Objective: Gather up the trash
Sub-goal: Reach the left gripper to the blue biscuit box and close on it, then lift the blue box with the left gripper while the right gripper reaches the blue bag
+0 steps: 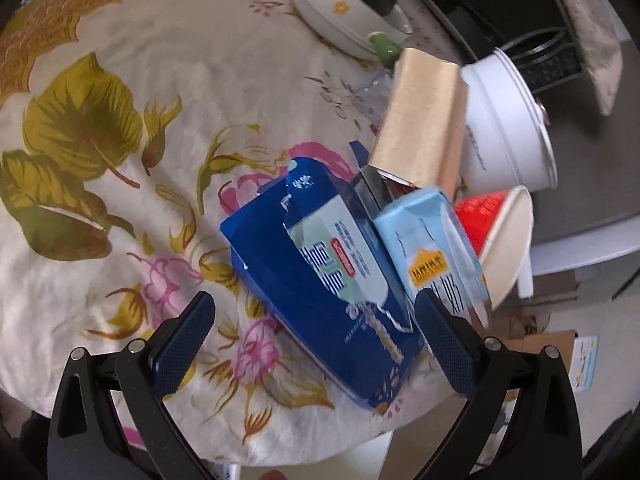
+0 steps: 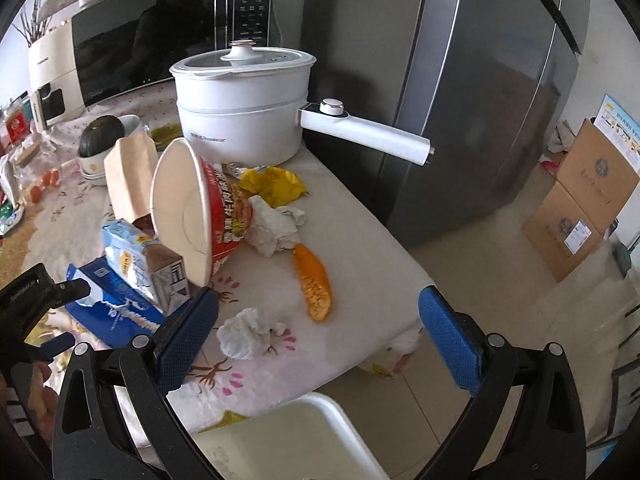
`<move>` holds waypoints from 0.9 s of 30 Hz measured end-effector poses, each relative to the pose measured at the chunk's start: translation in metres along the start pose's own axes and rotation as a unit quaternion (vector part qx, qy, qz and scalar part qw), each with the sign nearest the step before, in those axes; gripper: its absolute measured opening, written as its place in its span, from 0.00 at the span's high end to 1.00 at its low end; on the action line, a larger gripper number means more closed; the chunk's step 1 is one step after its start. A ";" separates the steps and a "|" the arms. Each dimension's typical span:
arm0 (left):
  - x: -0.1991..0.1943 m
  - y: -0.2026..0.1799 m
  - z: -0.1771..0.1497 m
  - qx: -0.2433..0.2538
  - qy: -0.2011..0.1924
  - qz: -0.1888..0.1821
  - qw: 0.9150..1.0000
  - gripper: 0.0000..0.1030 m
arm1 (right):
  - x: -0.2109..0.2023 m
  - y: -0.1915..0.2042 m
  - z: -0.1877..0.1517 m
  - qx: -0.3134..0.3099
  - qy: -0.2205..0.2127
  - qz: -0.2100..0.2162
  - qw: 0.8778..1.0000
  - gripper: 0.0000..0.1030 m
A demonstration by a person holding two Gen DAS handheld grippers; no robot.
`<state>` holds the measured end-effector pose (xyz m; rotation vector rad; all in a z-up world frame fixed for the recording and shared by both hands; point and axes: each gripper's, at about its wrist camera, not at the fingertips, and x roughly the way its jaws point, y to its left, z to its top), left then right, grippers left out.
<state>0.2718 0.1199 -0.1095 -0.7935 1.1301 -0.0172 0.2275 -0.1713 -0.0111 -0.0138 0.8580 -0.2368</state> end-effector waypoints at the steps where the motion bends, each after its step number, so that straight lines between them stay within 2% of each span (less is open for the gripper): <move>1: 0.004 0.002 0.001 -0.012 0.001 -0.001 1.000 0.06 | 0.002 -0.001 0.000 0.000 0.002 -0.001 1.000 0.07; 4: 0.013 0.010 0.004 -0.038 0.008 -0.009 0.999 0.08 | 0.007 0.000 0.000 -0.001 0.008 -0.002 1.000 0.07; 7: 0.014 0.006 0.008 -0.026 -0.012 -0.005 1.000 0.13 | 0.011 0.002 0.001 -0.001 0.011 -0.002 1.000 0.07; 12: 0.017 0.000 0.009 -0.008 -0.011 -0.011 1.000 0.51 | 0.015 0.002 0.000 0.003 0.016 0.004 1.000 0.07; 15: 0.010 -0.004 0.011 0.007 -0.020 -0.027 0.999 0.61 | 0.017 0.003 0.000 0.007 0.020 0.008 1.000 0.07; 18: -0.002 -0.007 0.014 0.019 -0.028 -0.049 0.998 0.65 | 0.018 0.004 0.000 0.009 0.023 0.017 1.000 0.07; 27: -0.045 0.000 0.019 0.040 -0.066 -0.079 0.994 0.72 | 0.021 0.015 -0.001 0.003 0.026 0.053 0.998 0.07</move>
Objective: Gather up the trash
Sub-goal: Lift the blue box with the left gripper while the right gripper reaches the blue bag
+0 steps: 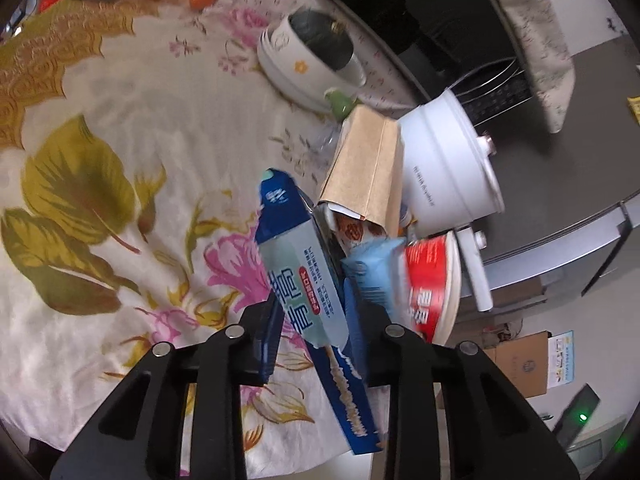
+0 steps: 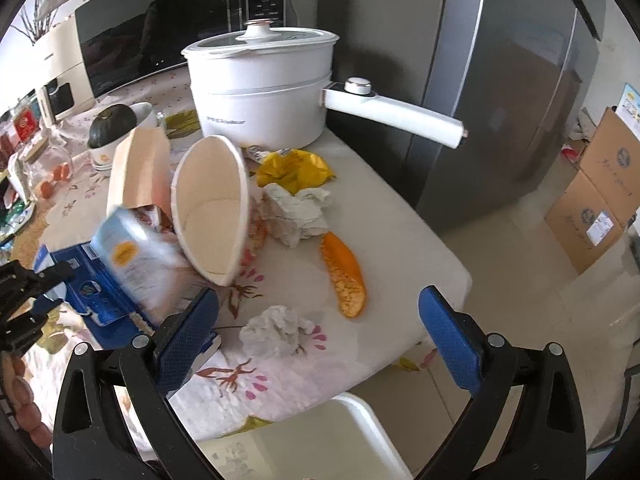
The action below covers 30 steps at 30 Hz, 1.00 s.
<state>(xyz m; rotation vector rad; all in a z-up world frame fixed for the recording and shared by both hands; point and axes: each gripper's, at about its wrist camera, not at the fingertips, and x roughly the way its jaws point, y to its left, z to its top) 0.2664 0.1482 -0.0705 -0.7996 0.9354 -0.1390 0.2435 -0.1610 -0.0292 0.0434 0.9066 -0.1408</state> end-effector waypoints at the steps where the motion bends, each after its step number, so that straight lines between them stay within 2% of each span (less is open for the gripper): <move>1: -0.005 -0.001 0.001 0.006 -0.006 0.001 1.000 0.72 | 0.000 0.002 0.000 -0.001 -0.001 0.008 1.000 0.07; 8: -0.047 -0.002 0.007 0.059 -0.057 0.020 0.996 0.74 | -0.002 0.024 0.004 -0.031 -0.019 0.059 0.998 0.07; 13: -0.081 0.007 0.014 0.074 -0.102 0.033 0.991 0.75 | -0.002 0.059 0.001 -0.093 -0.033 0.081 0.992 0.07; 17: -0.114 0.015 0.023 0.091 -0.162 0.065 0.980 0.75 | -0.003 0.084 -0.007 -0.143 -0.041 0.081 0.986 0.07; 20: -0.128 0.023 0.030 0.086 -0.180 0.066 0.978 0.75 | -0.006 0.099 -0.013 -0.176 -0.048 0.091 0.979 0.07; 23: -0.139 0.037 0.039 0.069 -0.185 0.061 0.979 0.75 | -0.009 0.112 -0.021 -0.208 -0.057 0.093 0.972 0.07; 26: -0.137 0.058 0.050 0.027 -0.169 0.065 0.983 0.74 | -0.011 0.120 -0.025 -0.224 -0.059 0.089 0.969 0.07; 28: -0.129 0.082 0.060 -0.021 -0.135 0.049 0.989 0.73 | -0.011 0.122 -0.027 -0.224 -0.058 0.090 0.969 0.07; 30: -0.120 0.104 0.065 -0.068 -0.104 0.039 0.991 0.67 | -0.012 0.121 -0.027 -0.221 -0.057 0.092 0.969 0.07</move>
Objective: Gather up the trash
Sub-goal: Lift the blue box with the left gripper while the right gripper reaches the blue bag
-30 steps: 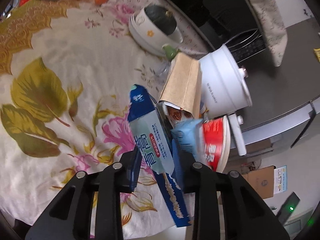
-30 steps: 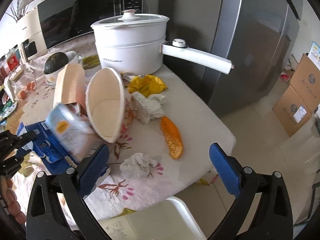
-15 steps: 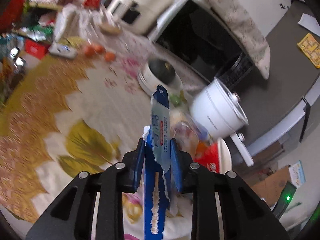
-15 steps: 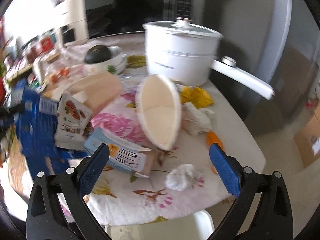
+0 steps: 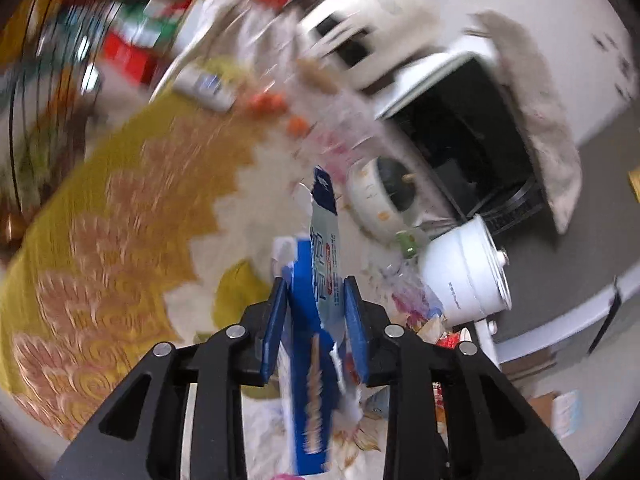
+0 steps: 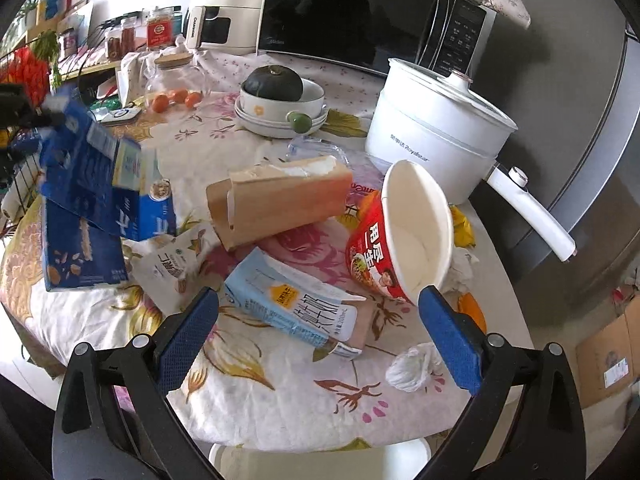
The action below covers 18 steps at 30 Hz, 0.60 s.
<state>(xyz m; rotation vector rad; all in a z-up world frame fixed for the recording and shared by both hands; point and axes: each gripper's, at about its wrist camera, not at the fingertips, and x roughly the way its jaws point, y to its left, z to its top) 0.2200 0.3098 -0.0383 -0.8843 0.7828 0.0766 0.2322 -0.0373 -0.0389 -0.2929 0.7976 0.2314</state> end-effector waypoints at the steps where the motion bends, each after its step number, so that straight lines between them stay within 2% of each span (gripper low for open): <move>1: 0.004 0.008 0.001 -0.015 0.011 -0.003 1.000 0.63 | 0.000 0.000 0.000 0.002 0.000 0.000 1.000 0.07; 3: 0.013 0.021 0.001 -0.042 0.033 -0.005 0.999 0.51 | -0.002 -0.002 -0.001 0.008 0.001 0.000 1.000 0.07; 7: 0.022 0.031 -0.001 -0.057 0.051 0.009 0.997 0.45 | -0.008 -0.005 -0.002 0.014 -0.004 0.003 1.000 0.07; 9: 0.019 0.036 -0.001 -0.066 0.045 0.040 0.996 0.45 | -0.011 -0.006 -0.003 0.015 -0.007 0.003 1.000 0.07; 13: 0.000 0.047 0.003 -0.081 0.011 0.076 0.994 0.45 | -0.019 -0.008 -0.006 0.013 -0.012 0.004 1.000 0.07; 16: -0.013 0.060 0.008 -0.098 -0.004 0.076 0.992 0.37 | -0.023 -0.008 -0.009 0.012 -0.014 0.005 1.000 0.07; 18: -0.016 0.067 0.008 -0.106 0.005 0.066 0.992 0.37 | -0.025 -0.008 -0.010 0.012 -0.015 0.008 1.000 0.07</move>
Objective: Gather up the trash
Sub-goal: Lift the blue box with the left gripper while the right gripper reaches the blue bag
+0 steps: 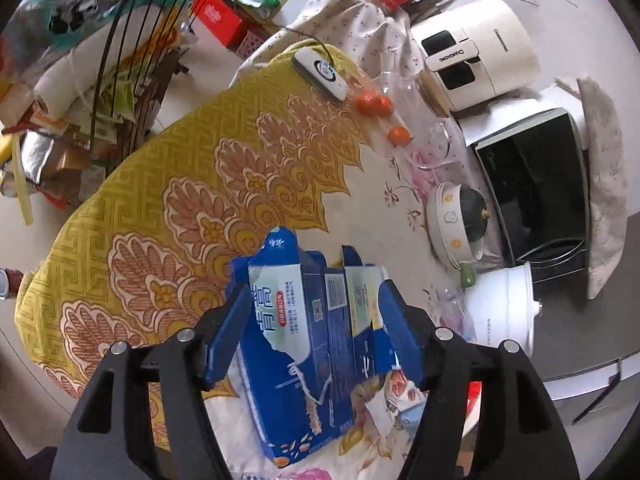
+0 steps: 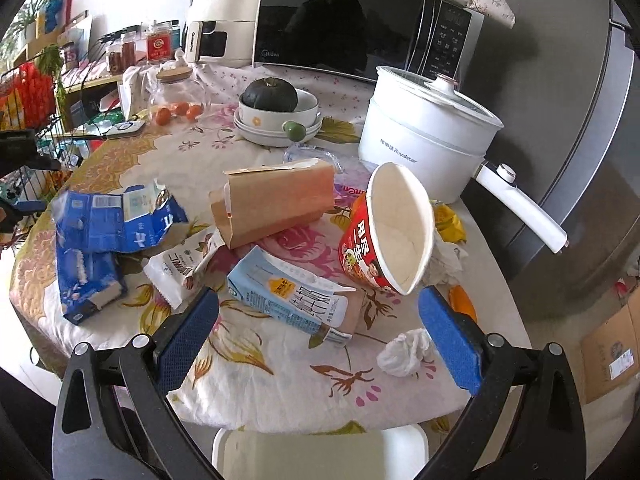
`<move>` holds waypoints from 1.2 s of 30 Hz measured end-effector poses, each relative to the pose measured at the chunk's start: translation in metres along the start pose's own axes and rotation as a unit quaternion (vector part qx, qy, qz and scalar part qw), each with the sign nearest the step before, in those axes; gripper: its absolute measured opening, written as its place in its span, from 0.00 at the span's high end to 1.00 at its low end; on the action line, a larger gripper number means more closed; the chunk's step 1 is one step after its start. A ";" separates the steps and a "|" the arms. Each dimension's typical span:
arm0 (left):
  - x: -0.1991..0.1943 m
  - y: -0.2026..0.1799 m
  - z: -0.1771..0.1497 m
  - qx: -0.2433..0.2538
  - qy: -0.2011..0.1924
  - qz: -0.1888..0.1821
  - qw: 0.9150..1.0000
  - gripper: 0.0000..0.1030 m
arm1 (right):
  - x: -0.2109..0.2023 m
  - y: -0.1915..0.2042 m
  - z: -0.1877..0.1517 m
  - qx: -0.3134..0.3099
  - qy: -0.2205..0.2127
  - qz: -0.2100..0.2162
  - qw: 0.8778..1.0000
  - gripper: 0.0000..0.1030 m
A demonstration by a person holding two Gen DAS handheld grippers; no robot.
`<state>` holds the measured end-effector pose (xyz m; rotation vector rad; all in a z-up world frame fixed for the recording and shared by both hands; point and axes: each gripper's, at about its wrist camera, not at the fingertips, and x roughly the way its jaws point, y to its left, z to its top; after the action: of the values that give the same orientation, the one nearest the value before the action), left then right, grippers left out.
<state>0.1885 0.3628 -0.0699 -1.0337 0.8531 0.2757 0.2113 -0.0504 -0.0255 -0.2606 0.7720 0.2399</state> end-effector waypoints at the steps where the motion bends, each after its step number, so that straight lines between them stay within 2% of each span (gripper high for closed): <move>1: 0.000 0.002 0.001 -0.002 0.004 -0.001 1.000 0.37 | -0.001 0.001 -0.001 0.000 -0.001 0.000 1.000 0.07; 5: 0.001 0.015 0.003 -0.018 0.028 -0.015 0.999 0.37 | -0.005 0.006 -0.001 -0.004 -0.003 0.007 1.000 0.07; 10: 0.007 0.034 -0.001 -0.062 0.064 -0.073 0.993 0.37 | -0.003 0.015 -0.002 -0.014 -0.001 0.010 1.000 0.07; 12: 0.011 0.033 -0.006 -0.065 0.078 -0.089 0.991 0.37 | -0.002 0.018 -0.002 -0.017 0.001 0.011 1.000 0.07; 16: 0.022 0.021 -0.015 -0.051 0.097 -0.103 0.989 0.37 | 0.001 0.021 -0.002 -0.019 0.003 0.011 1.000 0.07; 20: 0.039 0.009 -0.020 -0.045 0.098 -0.085 0.991 0.39 | 0.002 0.021 -0.002 -0.018 0.004 0.013 1.000 0.07; 22: 0.047 0.002 -0.020 -0.041 0.100 -0.085 0.991 0.45 | 0.002 0.021 -0.002 -0.019 0.003 0.013 1.000 0.07; 24: 0.056 -0.008 -0.020 -0.024 0.100 -0.079 0.992 0.61 | 0.003 0.022 -0.001 -0.018 0.002 0.013 1.000 0.07; 25: 0.059 -0.014 -0.020 -0.009 0.096 -0.072 0.993 0.66 | 0.004 0.023 -0.001 -0.017 0.002 0.014 1.000 0.07; 27: 0.059 -0.025 -0.022 0.020 0.082 -0.062 0.994 0.84 | 0.005 0.025 -0.001 -0.016 0.002 0.017 1.000 0.07; 29: 0.055 -0.034 -0.023 0.049 0.067 -0.060 0.995 0.91 | 0.006 0.029 -0.001 -0.017 0.003 0.020 1.000 0.07; 33: 0.035 -0.057 -0.025 0.125 0.018 -0.049 0.991 0.94 | 0.009 0.040 -0.004 -0.032 0.006 0.029 0.999 0.07; 36: 0.016 -0.068 -0.026 0.159 -0.024 -0.049 0.986 0.94 | 0.010 0.053 -0.008 -0.049 0.005 0.034 0.998 0.07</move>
<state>0.2252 0.3032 -0.0441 -0.7646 0.7712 0.0761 0.1964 -0.0019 -0.0453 -0.3290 0.7802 0.3412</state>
